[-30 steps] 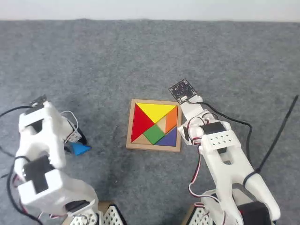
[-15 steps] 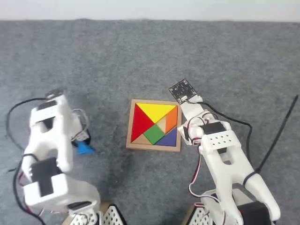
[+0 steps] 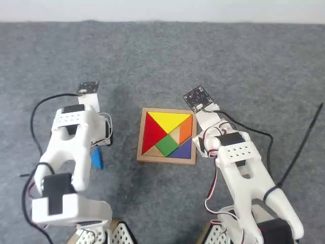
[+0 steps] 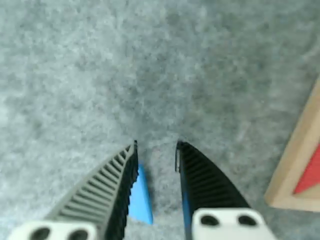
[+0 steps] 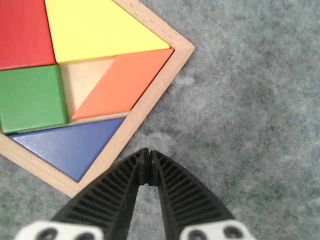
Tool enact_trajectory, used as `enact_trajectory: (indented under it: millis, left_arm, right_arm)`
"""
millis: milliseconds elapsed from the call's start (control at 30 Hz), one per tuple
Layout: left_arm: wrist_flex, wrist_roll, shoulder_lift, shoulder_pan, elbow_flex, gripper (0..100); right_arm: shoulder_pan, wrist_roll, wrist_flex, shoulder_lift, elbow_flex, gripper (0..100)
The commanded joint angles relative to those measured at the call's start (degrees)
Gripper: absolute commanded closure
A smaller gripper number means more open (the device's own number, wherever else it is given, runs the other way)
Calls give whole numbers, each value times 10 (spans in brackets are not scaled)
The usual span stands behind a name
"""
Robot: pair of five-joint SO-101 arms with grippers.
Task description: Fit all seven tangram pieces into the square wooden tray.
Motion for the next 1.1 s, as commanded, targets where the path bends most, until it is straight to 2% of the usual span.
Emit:
enact_trajectory:
  millis: [0,100,200,367,467,667,767,1067]
  left_arm:
    - [24,43,-88,-26,9,876]
    - [40,63,-171,-55,58,874]
    - [64,62,-274,-70,119,824]
    - [27,40,-392,-109,201,735]
    - [15,40,-344,-118,198,730]
    - [18,-11,-102,-107,109,732]
    - [15,-3,-4,-105,67,742]
    - [15,-3,32,-105,42,767]
  right_arm:
    - [7,-3,-10,-32,-3,992]
    - [6,-2,-10,-29,-3,992]
    - [4,-2,-11,-28,-3,992]
    - [7,-3,-11,-28,-3,992]
    - [7,-3,-18,-28,-3,992]
    - [7,-3,-54,-27,22,992]
    - [7,-2,-54,-27,22,992]
    - [7,-2,-54,-27,22,992]
